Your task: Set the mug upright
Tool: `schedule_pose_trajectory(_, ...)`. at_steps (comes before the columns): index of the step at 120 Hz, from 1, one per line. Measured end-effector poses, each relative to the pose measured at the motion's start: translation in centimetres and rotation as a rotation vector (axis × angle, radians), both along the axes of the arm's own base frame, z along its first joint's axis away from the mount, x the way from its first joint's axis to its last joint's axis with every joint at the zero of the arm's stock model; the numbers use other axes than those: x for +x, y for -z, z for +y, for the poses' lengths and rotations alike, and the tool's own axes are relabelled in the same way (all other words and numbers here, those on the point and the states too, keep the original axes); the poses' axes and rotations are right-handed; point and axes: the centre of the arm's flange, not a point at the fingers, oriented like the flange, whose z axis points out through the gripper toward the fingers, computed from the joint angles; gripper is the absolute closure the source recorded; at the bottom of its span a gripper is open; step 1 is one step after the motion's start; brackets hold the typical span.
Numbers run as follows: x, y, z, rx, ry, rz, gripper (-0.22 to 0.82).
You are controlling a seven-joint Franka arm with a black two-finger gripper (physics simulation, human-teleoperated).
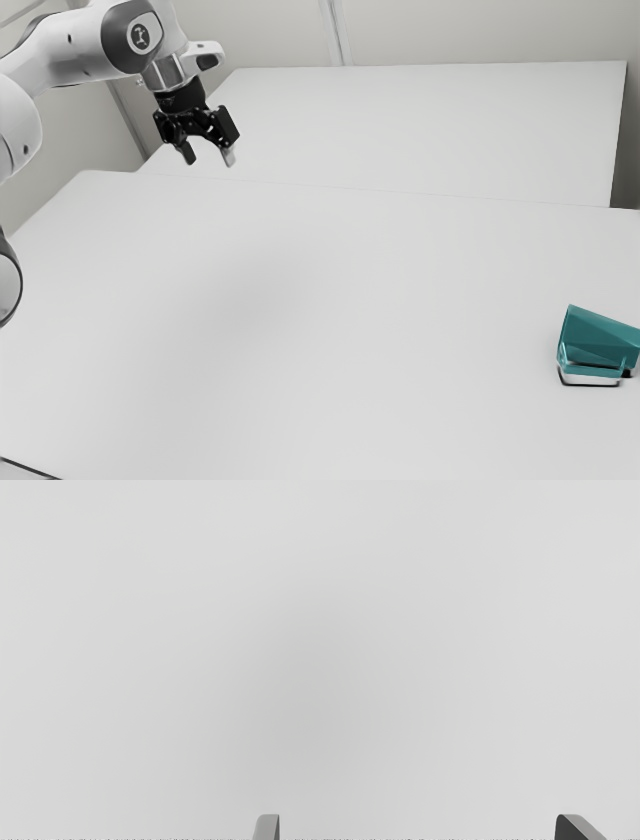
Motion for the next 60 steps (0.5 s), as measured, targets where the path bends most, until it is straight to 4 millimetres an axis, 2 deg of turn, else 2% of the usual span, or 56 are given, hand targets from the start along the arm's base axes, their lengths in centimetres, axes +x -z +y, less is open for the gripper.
schedule_pose_trajectory(35,-0.3,0.1,-0.3,-0.005,0.004,0.016,0.00)
schedule_pose_trajectory(49,0.3,1.0,-4.5,-0.062,0.061,0.021,0.00)
schedule_pose_trajectory(60,1.0,2.4,-9.4,-0.154,0.110,0.024,0.00)
